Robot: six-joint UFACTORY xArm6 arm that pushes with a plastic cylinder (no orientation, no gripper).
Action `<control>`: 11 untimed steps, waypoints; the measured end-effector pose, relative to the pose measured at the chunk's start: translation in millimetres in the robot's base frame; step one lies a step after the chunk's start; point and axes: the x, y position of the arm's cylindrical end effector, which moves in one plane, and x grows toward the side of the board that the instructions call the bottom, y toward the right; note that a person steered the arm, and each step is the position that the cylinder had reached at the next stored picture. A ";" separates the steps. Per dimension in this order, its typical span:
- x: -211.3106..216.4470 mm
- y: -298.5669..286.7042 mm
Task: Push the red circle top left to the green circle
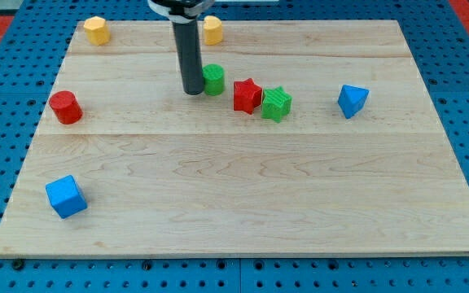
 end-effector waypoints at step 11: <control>-44.2 -34.8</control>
